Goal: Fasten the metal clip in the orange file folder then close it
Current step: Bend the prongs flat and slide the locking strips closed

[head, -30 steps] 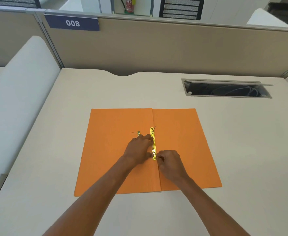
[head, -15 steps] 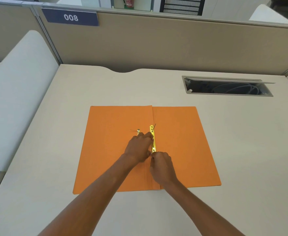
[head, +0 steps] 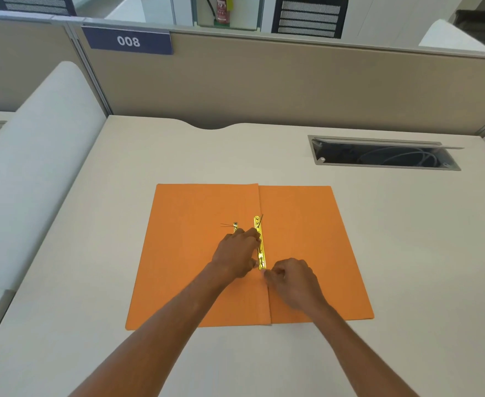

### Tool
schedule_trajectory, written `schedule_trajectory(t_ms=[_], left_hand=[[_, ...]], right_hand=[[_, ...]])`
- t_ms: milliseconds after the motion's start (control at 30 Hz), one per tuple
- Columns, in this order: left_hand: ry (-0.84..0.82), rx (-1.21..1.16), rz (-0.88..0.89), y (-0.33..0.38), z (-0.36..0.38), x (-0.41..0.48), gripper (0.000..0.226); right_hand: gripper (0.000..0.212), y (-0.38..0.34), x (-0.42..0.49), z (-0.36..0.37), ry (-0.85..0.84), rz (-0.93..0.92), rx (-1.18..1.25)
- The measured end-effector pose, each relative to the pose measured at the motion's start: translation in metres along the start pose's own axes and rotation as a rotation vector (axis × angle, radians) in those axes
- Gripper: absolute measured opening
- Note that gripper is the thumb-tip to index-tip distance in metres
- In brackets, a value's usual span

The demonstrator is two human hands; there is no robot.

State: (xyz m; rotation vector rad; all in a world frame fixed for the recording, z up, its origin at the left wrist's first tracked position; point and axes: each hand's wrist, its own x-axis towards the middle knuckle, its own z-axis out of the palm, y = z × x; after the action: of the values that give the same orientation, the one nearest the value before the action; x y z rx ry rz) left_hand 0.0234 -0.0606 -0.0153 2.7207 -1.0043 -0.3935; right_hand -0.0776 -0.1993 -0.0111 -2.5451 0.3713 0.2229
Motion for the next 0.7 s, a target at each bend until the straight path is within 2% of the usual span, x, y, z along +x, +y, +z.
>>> schedule_trajectory(t_ms=[100, 200, 300, 400, 467, 533, 567, 700], left_hand=[[-0.004, -0.001, 0.011, -0.002, 0.001, -0.001, 0.044], [0.010, -0.005, 0.017, -0.003, 0.001, -0.002, 0.036], [0.036, -0.017, 0.014, -0.002, -0.001, -0.001, 0.027], [0.057, -0.034, -0.032, 0.003, -0.002, 0.002, 0.033], [0.072, -0.045, -0.064, 0.004, 0.000, 0.002, 0.035], [0.085, -0.043, -0.074, 0.005, 0.004, 0.002, 0.035], [0.091, -0.034, -0.073, 0.005, 0.006, 0.002, 0.035], [0.104, -0.004, -0.087, 0.007, 0.008, 0.004, 0.037]], right_hand=[[0.042, 0.003, 0.022, -0.021, 0.131, -0.020, 0.171], [0.017, -0.004, 0.053, -0.032, 0.154, -0.078, 0.251], [0.040, -0.016, 0.080, -0.034, 0.065, -0.225, 0.132], [0.051, -0.022, 0.099, -0.032, 0.029, -0.414, -0.233], [0.045, -0.023, 0.107, -0.032, -0.018, -0.453, -0.416], [0.022, -0.024, 0.111, -0.033, -0.038, -0.451, -0.502], [0.012, -0.023, 0.113, -0.034, -0.044, -0.432, -0.503], [0.014, -0.020, 0.118, -0.038, -0.105, -0.363, -0.306]])
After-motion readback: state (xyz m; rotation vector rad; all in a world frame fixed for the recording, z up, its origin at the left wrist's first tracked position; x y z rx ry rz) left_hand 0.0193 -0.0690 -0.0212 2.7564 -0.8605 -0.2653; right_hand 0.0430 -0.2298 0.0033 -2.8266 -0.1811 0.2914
